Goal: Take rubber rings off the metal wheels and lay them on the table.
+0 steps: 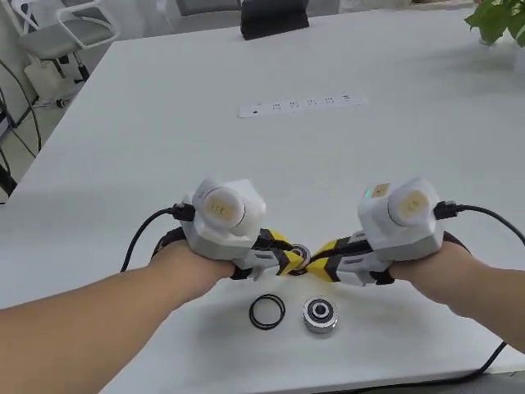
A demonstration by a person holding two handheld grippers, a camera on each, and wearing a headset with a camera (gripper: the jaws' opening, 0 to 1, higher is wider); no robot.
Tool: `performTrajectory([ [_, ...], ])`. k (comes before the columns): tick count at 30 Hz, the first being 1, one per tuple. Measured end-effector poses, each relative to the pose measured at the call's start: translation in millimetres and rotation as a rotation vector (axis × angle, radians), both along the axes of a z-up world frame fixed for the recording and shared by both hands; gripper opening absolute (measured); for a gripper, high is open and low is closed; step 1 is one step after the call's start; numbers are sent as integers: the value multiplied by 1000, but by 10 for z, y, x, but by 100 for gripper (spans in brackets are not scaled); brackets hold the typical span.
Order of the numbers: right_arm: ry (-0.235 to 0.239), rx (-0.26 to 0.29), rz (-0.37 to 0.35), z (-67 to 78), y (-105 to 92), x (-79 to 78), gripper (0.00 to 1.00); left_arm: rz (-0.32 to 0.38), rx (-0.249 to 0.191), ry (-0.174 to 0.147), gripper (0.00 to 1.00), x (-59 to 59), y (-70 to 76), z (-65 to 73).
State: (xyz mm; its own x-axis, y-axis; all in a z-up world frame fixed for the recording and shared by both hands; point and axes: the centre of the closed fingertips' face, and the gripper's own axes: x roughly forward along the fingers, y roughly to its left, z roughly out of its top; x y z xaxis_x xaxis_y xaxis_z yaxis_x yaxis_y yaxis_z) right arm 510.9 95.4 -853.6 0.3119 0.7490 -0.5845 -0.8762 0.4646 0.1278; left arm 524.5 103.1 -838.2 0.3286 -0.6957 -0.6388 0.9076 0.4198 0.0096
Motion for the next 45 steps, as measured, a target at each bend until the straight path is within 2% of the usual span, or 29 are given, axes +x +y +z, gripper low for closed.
performTrajectory([
  [6, 16, 5, -20, -2, -26, 23, 0, 0, 0, 0, 7, 9, -2, -3],
  [10, 43, 20, -46, 4, -47, 45, 0, 1, 0, -1, 7, 14, -2, -6],
  [17, 117, 90, -137, 25, -98, 115, 0, 12, 0, 0, 7, 9, 0, -7],
  [20, 149, 136, -171, 63, -93, 133, 0, 16, 2, -1, 7, 7, -1, -10],
  [23, 169, 171, -189, 102, -74, 136, 0, 22, 5, -2, 7, -2, -6, -11],
  [26, 176, 179, -195, 100, -75, 133, 0, 29, 7, -3, 7, -1, -4, -13],
  [30, 213, 215, -227, 112, -56, 126, 0, 34, 8, 2, 7, -4, -4, -15],
  [39, 236, 242, -246, 152, -18, 89, 0, 50, 4, -2, 7, -2, -3, -16],
  [45, 240, 247, -232, 155, 26, 67, 0, 51, 5, -3, 7, -4, -5, -17],
])
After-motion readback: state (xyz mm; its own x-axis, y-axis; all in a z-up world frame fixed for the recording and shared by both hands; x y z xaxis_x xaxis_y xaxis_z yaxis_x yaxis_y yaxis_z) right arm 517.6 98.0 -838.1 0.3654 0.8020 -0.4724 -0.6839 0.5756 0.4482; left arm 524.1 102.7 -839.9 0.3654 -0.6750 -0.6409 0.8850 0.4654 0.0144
